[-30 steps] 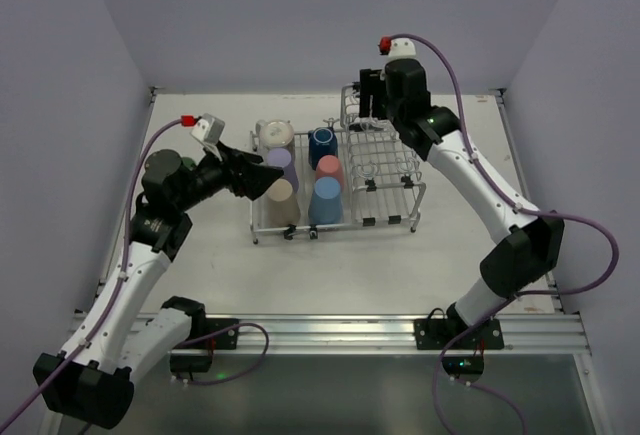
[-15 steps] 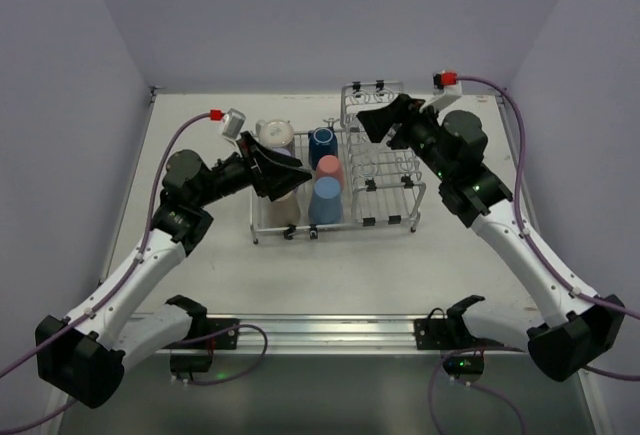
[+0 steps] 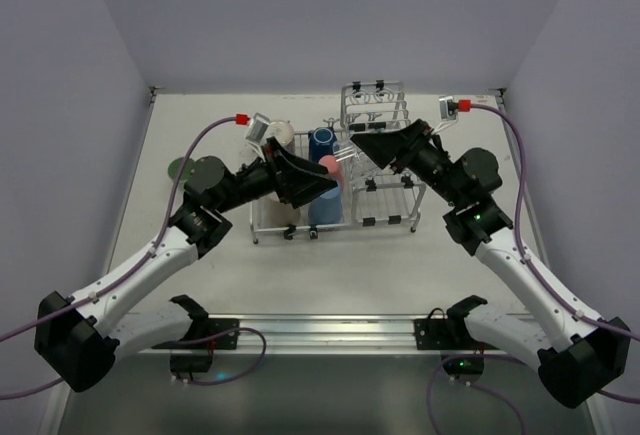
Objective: Unload the cups from the dish rack
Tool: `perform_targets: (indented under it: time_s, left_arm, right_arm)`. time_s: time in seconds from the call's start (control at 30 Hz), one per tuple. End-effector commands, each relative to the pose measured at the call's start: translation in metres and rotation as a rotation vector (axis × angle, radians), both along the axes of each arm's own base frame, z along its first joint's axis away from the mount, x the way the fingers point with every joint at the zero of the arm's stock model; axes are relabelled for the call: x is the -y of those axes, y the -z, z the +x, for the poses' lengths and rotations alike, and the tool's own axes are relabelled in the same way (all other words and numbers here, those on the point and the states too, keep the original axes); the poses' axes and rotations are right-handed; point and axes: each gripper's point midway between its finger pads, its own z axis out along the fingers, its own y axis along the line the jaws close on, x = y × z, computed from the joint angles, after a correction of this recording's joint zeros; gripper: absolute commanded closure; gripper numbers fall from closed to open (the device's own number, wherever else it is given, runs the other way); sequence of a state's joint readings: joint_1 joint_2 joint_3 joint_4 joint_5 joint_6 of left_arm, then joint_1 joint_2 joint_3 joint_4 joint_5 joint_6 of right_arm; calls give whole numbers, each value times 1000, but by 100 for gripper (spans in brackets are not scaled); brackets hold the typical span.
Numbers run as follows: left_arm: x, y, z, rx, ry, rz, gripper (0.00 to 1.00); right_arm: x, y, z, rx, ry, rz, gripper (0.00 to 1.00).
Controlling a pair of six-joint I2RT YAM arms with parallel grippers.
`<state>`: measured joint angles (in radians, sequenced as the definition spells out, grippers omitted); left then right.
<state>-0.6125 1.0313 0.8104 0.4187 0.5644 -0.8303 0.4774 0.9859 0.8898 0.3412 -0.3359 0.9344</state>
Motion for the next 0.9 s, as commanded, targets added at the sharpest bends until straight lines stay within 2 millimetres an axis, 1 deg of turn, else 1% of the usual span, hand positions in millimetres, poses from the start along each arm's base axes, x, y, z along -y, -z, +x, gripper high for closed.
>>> perform_targets:
  time_s: [0.0, 0.2, 0.43, 0.5, 0.53, 0.57, 0.63, 0.67, 0.7, 0.73, 0.77, 0.8, 0.83, 0.87]
  left_arm:
    - [11, -27, 0, 41, 11, -74, 18]
    - [30, -34, -7, 51, 58, -105, 25]
    - [35, -47, -8, 80, 51, -150, 32]
    - [36, -48, -8, 84, 46, -155, 37]
    - [35, -49, -6, 84, 36, -158, 41]
    - [35, -49, -6, 85, 31, -161, 48]
    - [33, -51, -3, 87, 4, -168, 56]
    - [33, -49, -2, 83, -4, -167, 68]
    - [31, -52, 0, 89, -18, -172, 73]
    - [30, -52, 4, 88, -42, -177, 81]
    - [28, -52, 6, 85, -56, -176, 97]
    - [24, -57, 6, 103, -77, -179, 100]
    - [22, -59, 7, 109, -97, -181, 100]
    - [18, -59, 12, 104, -134, -175, 100]
  right_arm:
    - [-4, -26, -17, 57, -85, 110, 65]
    - [-13, -12, -14, 17, -136, 135, 65]
    - [-21, 0, -15, -12, -174, 146, 65]
    - [-21, 3, -16, -15, -172, 150, 65]
    - [-20, 5, -15, -17, -167, 151, 65]
    - [-20, 6, -15, -17, -166, 153, 65]
    - [-20, 6, -15, -18, -166, 161, 65]
    - [-20, 8, -15, -24, -167, 159, 65]
    - [-22, 9, -15, -27, -175, 162, 65]
    - [-23, 11, -15, -32, -178, 162, 65]
    - [-23, 11, -15, -31, -179, 165, 65]
    - [-24, 13, -16, -35, -186, 169, 62]
    - [-25, 15, -16, -39, -189, 168, 56]
    - [-25, 17, -15, -42, -188, 166, 49]
